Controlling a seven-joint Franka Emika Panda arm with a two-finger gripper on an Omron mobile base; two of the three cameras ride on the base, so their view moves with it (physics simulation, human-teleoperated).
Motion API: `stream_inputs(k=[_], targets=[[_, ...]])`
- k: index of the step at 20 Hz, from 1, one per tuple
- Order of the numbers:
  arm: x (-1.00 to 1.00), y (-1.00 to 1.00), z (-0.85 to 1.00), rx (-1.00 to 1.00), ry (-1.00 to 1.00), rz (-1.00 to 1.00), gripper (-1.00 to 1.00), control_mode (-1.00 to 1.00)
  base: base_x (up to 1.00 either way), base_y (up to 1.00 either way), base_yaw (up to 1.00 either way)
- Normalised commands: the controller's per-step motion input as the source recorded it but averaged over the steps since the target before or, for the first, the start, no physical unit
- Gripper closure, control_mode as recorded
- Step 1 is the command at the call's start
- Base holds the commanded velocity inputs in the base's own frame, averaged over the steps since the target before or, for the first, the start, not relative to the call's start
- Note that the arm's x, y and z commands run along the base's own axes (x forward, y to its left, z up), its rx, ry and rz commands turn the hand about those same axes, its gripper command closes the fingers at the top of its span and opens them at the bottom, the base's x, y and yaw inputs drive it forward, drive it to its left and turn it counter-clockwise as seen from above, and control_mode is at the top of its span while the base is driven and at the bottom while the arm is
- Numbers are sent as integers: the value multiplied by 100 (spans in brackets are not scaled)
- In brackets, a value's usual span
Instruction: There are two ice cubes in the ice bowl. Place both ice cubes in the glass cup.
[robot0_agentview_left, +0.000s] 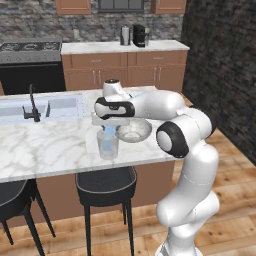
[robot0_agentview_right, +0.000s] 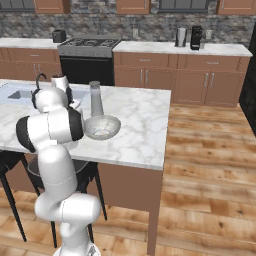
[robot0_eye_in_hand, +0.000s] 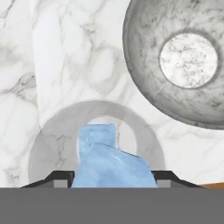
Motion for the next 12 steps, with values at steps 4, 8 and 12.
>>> stream_inputs(k=[4,8,12], targets=[[24,4,0,0,0,0,100,-100,0,0,0],[7,11,0,0,0,0,100,-100,0,0,0],[0,33,0,0,0,0,100,-100,0,0,0]])
